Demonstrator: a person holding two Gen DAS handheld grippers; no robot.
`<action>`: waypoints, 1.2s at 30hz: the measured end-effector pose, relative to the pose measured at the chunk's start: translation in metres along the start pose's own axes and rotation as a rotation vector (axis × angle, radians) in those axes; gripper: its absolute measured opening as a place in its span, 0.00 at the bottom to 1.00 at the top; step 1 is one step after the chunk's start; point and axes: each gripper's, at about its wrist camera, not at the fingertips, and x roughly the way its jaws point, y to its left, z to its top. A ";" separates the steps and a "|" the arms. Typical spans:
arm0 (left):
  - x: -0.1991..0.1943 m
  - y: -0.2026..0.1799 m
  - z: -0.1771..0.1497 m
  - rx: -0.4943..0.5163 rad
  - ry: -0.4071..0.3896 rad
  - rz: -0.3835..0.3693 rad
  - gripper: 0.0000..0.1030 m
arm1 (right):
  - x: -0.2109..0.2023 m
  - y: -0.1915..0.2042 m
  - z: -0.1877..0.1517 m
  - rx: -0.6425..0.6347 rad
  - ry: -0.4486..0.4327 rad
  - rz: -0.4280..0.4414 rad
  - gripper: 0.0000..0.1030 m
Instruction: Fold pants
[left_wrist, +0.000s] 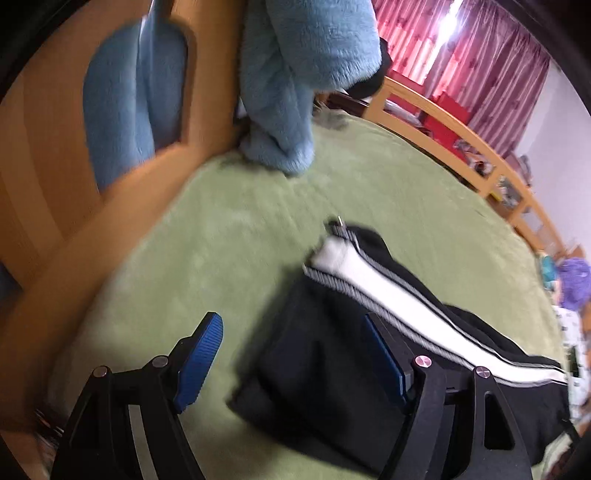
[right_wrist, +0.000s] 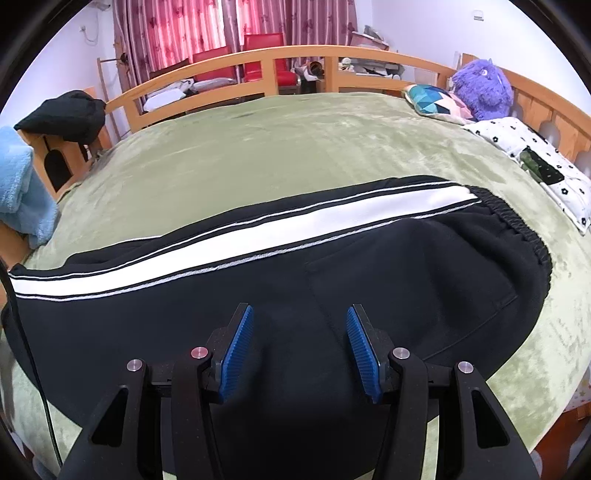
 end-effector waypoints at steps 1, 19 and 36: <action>0.004 0.000 -0.003 0.007 0.009 -0.007 0.72 | 0.000 0.002 -0.002 -0.003 0.004 0.005 0.51; 0.015 0.004 -0.021 0.020 0.161 0.229 0.29 | -0.023 0.005 -0.020 -0.004 0.023 0.000 0.51; 0.027 -0.054 0.037 0.117 -0.003 0.125 0.62 | -0.001 0.024 0.020 -0.125 -0.013 0.015 0.51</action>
